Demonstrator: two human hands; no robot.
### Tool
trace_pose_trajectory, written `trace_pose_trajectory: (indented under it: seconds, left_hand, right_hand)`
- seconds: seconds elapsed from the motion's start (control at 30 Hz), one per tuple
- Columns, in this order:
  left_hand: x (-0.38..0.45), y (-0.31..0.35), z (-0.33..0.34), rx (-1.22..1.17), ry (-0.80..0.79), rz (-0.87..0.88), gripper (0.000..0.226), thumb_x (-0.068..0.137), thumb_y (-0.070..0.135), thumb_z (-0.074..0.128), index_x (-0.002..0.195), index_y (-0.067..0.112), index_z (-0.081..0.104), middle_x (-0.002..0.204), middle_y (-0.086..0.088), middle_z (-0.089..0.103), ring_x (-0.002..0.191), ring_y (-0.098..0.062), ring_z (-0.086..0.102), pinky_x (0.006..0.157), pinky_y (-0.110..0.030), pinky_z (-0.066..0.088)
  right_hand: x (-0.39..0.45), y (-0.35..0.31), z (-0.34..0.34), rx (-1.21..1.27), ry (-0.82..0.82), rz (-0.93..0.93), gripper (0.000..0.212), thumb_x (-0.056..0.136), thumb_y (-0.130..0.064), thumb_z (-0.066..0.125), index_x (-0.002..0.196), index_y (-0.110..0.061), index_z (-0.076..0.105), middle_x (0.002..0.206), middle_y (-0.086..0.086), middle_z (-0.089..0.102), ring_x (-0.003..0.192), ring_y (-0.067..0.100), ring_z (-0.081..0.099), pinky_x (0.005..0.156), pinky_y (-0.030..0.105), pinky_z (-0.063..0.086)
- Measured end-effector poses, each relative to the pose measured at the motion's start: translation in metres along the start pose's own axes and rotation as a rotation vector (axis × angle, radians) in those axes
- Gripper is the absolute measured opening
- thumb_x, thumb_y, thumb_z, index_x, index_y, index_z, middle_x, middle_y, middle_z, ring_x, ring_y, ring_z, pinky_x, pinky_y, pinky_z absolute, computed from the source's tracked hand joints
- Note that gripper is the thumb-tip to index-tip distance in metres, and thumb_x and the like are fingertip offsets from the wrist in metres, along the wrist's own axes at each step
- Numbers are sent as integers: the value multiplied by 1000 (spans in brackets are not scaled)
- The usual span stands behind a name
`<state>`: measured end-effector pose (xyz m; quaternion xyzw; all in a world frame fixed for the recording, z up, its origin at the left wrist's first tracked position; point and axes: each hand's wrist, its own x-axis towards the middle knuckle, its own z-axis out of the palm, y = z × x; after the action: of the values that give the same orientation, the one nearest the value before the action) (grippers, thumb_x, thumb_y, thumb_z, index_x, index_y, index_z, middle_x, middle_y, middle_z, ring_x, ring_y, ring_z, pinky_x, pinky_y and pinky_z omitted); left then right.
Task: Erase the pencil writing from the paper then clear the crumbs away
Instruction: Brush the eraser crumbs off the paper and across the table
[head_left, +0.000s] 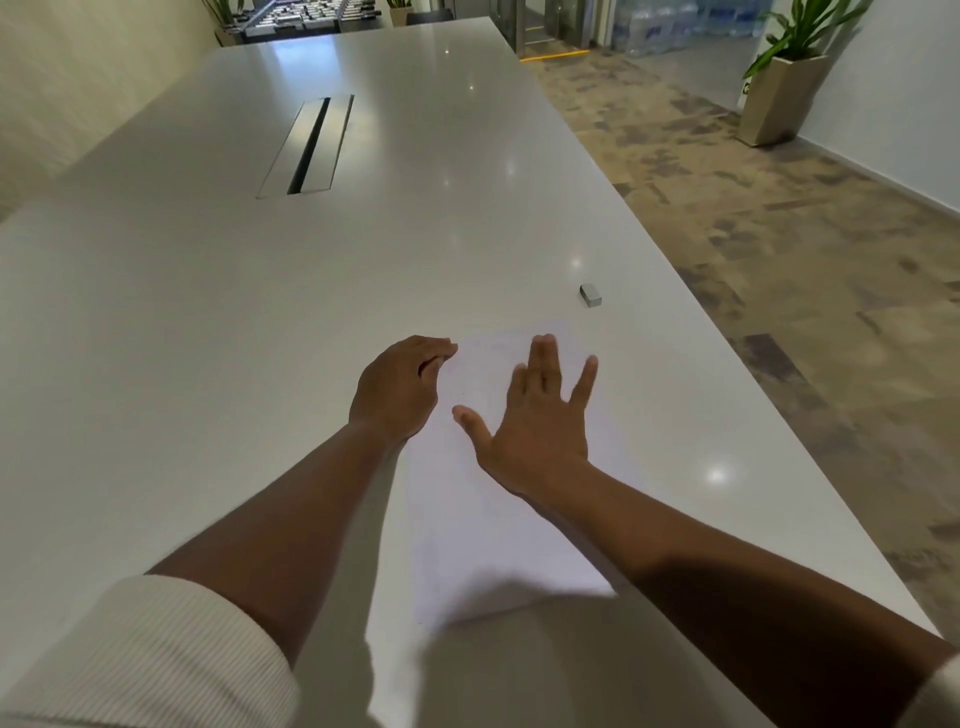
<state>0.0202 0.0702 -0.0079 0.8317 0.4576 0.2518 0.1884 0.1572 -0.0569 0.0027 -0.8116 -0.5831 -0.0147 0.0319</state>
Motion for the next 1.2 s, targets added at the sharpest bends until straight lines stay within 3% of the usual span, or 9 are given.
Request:
trace_pose_trajectory:
  seconds: [0.1,0.23,0.47,0.53,0.7,0.83,0.97,1.1,1.2]
  left_hand:
    - [1,0,0,2,7,5,35,106,17,47,127,28,73,133,14,67,124,-10,60,105,-31,48]
    - [0,0,1,28,0,20,34,108,19,46,129,26,72,134,10,68,124,-12,61,106,-34,49]
    - [0,-1,0,-3,4,12,35,105,14,48,127,26,73,134,11,67,126,-11,60,107,-31,47]
    - [0,0,-1,-6,6,11,35,105,15,48,127,26,73,134,11,67,126,-11,60,107,-31,47]
    - [0,1,0,25,7,31,34,107,18,46,129,26,72,134,10,68,123,-12,61,103,-26,46]
    - [0,0,1,-10,15,20,34,105,15,49,126,27,73,133,12,68,125,-10,60,104,-25,45]
    - [-1,0,1,-11,29,14,34,104,15,49,125,28,73,133,14,67,124,-10,61,103,-30,48]
    - [-2,2,1,34,30,38,28,101,34,58,125,31,71,126,18,66,117,-8,63,92,-25,47]
    - [-3,2,0,72,-3,70,39,96,50,64,129,31,69,127,19,64,117,-7,62,90,-26,48]
  right_hand:
    - [1,0,3,86,37,-105,94,85,-78,-5,156,-18,13,160,19,-14,145,28,-30,110,67,-16]
    - [1,-12,8,85,29,-273,96,79,-85,-6,153,-32,24,162,13,-10,146,21,-29,108,68,-18]
    - [11,2,1,-10,-38,112,106,81,-80,-9,155,-6,10,162,20,-8,146,28,-28,109,66,-17]
    - [8,1,3,37,11,46,102,82,-79,-8,155,-9,9,161,20,-8,146,28,-29,109,66,-18]
    - [-2,-16,10,94,12,-333,93,84,-79,-7,155,-25,21,164,9,-3,148,21,-24,110,66,-16]
    - [3,-2,4,2,-24,-140,106,79,-81,-13,154,-10,12,164,11,0,150,20,-18,109,64,-21]
    - [5,19,-3,33,-52,48,105,81,-79,-10,154,-5,6,163,15,-7,147,23,-25,110,63,-20]
    - [-7,9,-4,150,84,-156,95,89,-75,-2,154,-6,11,163,14,-2,150,22,-17,116,61,-11]
    - [-19,-9,1,191,86,-358,93,91,-73,0,153,-6,20,163,10,11,151,18,-7,116,60,-8]
